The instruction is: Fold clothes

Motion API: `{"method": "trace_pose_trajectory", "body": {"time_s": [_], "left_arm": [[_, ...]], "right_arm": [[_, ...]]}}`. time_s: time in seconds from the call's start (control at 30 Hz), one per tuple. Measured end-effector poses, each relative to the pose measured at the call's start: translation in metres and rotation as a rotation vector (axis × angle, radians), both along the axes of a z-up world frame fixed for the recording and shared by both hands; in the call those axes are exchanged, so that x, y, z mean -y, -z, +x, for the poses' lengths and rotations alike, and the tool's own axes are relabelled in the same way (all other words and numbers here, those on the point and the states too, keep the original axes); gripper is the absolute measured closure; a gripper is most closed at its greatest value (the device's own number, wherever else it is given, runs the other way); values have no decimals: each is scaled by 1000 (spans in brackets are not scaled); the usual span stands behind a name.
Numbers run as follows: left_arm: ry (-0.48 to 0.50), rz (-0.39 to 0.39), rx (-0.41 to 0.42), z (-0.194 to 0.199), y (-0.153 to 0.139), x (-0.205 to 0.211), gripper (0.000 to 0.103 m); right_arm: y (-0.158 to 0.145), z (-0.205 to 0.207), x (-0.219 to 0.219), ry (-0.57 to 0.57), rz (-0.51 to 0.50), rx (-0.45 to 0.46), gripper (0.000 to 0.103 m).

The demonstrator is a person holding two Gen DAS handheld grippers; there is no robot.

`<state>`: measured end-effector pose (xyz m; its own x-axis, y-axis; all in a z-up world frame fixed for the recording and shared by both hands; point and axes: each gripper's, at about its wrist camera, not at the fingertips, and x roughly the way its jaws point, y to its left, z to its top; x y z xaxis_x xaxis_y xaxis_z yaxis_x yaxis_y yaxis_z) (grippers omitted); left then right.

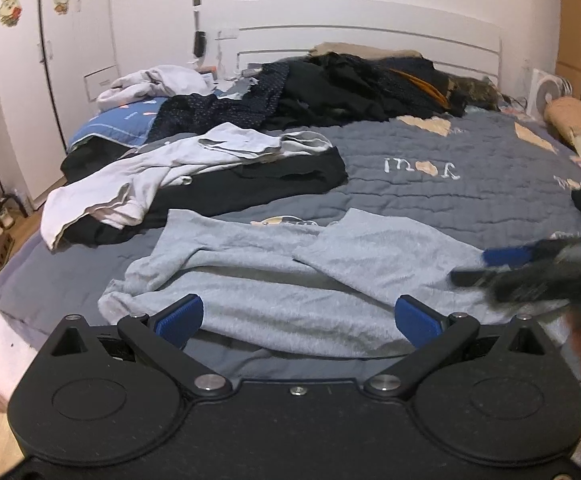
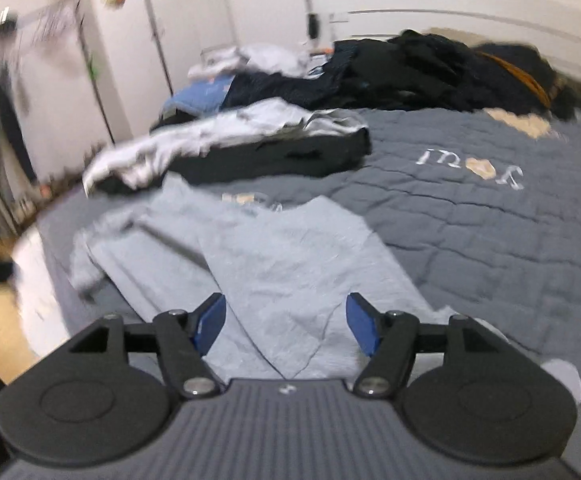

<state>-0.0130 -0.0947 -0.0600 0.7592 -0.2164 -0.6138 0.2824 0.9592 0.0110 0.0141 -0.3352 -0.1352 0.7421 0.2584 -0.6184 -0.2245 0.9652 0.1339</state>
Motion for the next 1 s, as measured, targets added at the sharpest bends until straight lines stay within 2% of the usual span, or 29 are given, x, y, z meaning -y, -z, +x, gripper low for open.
{"method": "trace_pose_trajectory", "body": {"time_s": [0.07, 0.33, 0.57, 0.63, 0.67, 0.7, 0.77, 0.87, 1.0], "left_arm": [[-2, -24, -4, -2, -1, -4, 0], [13, -49, -44, -3, 9, -13, 0], [17, -66, -54, -3, 7, -15, 0], [15, -75, -63, -2, 7, -15, 0], [15, -75, -64, -2, 7, -15, 0], [16, -73, -63, -2, 7, -14, 0], [16, -69, -61, -2, 6, -13, 0], [14, -70, -61, -2, 6, -13, 0], [6, -63, -59, -1, 7, -12, 0]], "right_arm": [[11, 5, -16, -29, -64, 10, 37], [30, 1, -31, -64, -152, 8, 37], [50, 6, -34, -69, -215, -28, 39], [53, 5, -33, -60, -235, -27, 45], [54, 4, -32, -49, -242, -23, 60], [55, 4, -30, -37, -244, -21, 82], [50, 6, -18, -1, -183, -37, 96], [37, 6, 0, 70, -86, -14, 103], [8, 2, 32, 173, 53, 43, 103]]}}
